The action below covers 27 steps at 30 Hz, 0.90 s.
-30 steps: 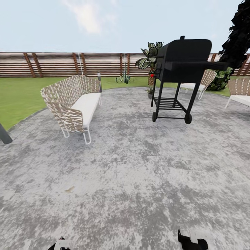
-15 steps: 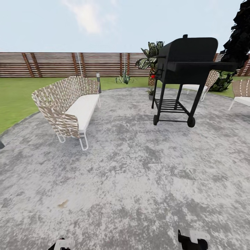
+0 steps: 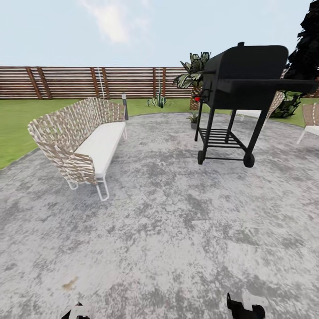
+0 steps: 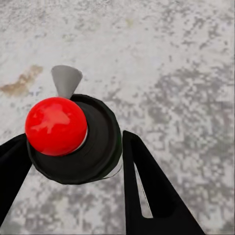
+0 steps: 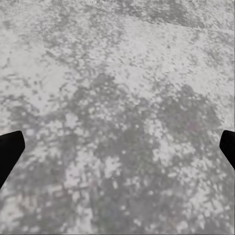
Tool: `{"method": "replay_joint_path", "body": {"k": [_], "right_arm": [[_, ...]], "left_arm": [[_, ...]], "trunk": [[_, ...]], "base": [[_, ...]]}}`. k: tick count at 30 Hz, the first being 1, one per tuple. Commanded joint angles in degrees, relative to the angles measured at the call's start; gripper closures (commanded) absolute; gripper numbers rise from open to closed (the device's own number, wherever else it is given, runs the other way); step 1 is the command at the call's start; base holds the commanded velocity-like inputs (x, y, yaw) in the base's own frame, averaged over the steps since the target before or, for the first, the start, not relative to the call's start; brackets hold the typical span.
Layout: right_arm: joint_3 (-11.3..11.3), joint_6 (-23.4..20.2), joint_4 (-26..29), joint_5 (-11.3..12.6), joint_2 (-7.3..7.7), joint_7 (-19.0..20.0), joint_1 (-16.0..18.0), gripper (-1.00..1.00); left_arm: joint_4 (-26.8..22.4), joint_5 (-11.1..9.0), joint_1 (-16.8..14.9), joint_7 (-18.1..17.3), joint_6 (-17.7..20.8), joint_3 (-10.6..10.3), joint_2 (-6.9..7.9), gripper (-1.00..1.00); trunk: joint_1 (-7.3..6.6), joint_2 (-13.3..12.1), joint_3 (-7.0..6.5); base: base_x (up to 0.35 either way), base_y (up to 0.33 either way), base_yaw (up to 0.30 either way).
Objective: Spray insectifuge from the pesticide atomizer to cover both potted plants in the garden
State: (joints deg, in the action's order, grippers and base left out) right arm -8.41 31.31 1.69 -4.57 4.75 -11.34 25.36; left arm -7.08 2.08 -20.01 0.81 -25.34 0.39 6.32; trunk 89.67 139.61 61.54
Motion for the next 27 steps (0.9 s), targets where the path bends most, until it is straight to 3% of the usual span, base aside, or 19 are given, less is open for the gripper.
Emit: {"method": "replay_joint_path", "body": {"k": [1,27], "right_arm": [[-0.38,0.16,-0.07,-0.47,0.0,-0.17,0.04,-1.0],[-0.37,0.16,-0.11,-0.62,0.17,-0.17,0.04,-1.0]], "left_arm": [[0.05,0.21,-0.03,0.06,-0.2,0.05,0.0,1.0],[0.05,0.22,-0.03,0.06,-0.22,0.05,0.0,1.0]], "trunk": [[0.02,0.02,0.05],[0.02,0.02,0.05]], "base": [[0.34,0.0,0.0],[0.339,0.0,0.0]]}}
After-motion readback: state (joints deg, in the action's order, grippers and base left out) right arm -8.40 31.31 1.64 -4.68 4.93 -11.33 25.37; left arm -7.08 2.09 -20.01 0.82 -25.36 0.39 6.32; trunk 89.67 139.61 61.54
